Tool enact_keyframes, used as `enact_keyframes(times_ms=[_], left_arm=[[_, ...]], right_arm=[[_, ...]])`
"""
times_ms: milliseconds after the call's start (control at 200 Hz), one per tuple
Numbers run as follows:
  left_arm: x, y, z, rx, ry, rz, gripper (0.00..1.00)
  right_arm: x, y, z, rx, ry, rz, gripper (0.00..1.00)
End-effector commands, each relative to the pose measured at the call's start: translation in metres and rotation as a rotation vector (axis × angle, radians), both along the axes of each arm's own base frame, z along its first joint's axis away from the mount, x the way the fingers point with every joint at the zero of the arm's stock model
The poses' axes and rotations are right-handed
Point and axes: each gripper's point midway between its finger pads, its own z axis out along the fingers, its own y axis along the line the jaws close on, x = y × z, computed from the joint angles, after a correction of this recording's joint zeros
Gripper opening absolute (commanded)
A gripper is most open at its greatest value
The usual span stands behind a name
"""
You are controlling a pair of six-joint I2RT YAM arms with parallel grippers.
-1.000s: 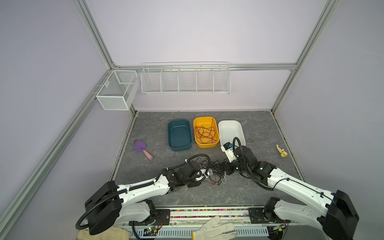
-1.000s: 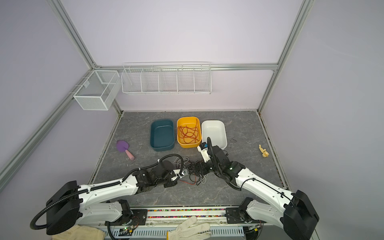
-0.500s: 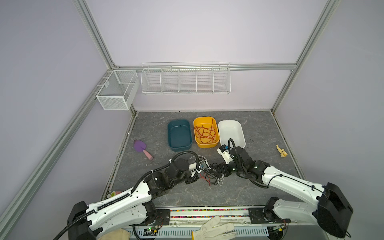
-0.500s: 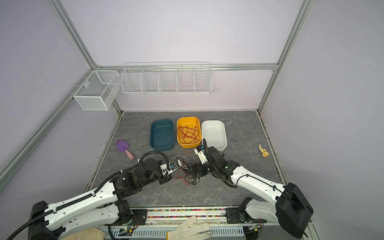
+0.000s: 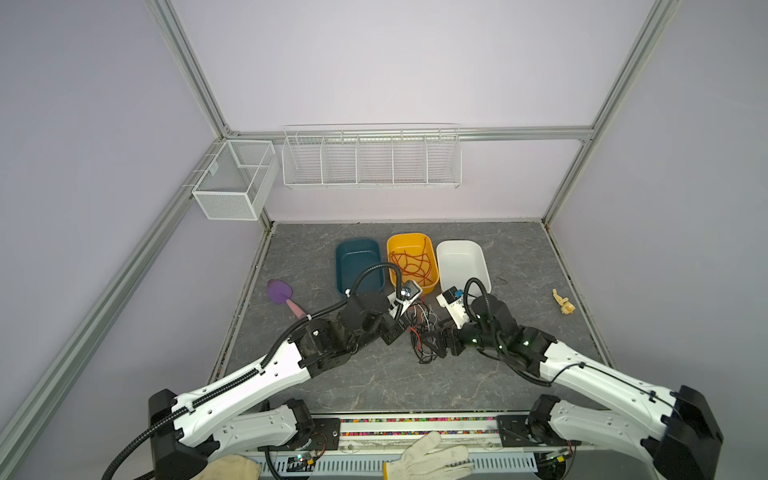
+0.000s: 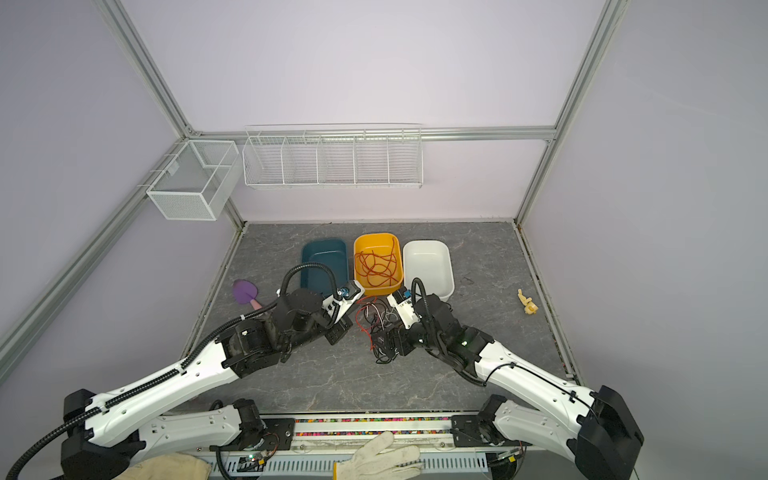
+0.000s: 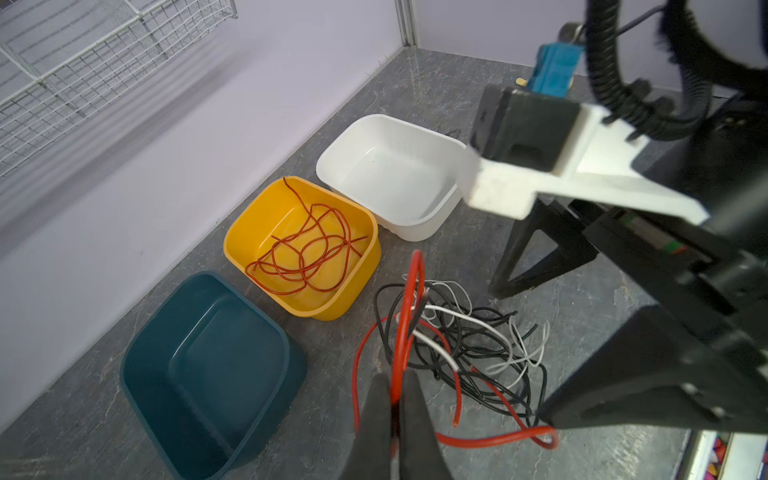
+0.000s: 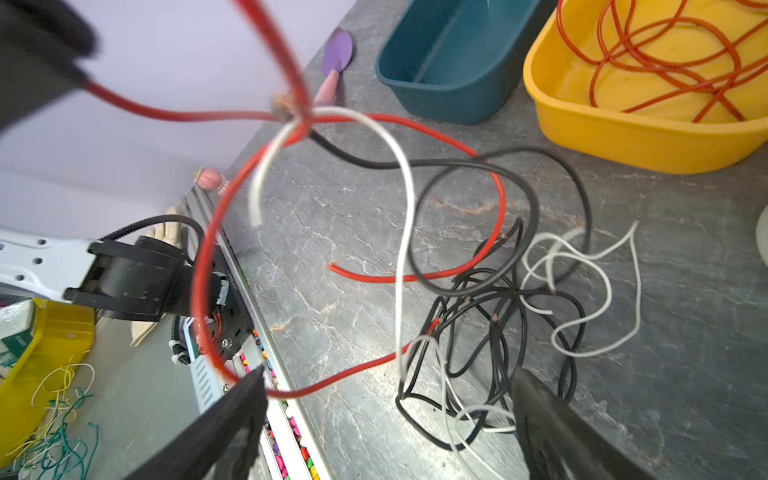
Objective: Untangle the cables
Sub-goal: 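Pinch a red wire with the left gripper while the right gripper grasps the bundle, then pull the red wire up with the left gripper while the right holds the bundle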
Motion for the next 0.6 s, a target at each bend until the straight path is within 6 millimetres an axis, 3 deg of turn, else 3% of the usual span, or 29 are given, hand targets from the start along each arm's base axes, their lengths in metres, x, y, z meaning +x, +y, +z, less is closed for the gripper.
enact_keyframes(times_ms=[0,270,600], left_arm=[[0.003,0.006,0.008,-0.02,0.06,0.078,0.0],[-0.006,0.003,0.04,-0.092,0.117,0.061,0.0],[-0.031,0.005,0.061,-0.121,0.193,-0.031,0.0]], right_arm=[[-0.003,-0.004,0.002,0.01,-0.04,0.001,0.93],[0.007,-0.023,0.007,-0.007,-0.101,-0.105,0.92],[0.01,-0.016,-0.004,-0.019,-0.055,-0.105,0.92]])
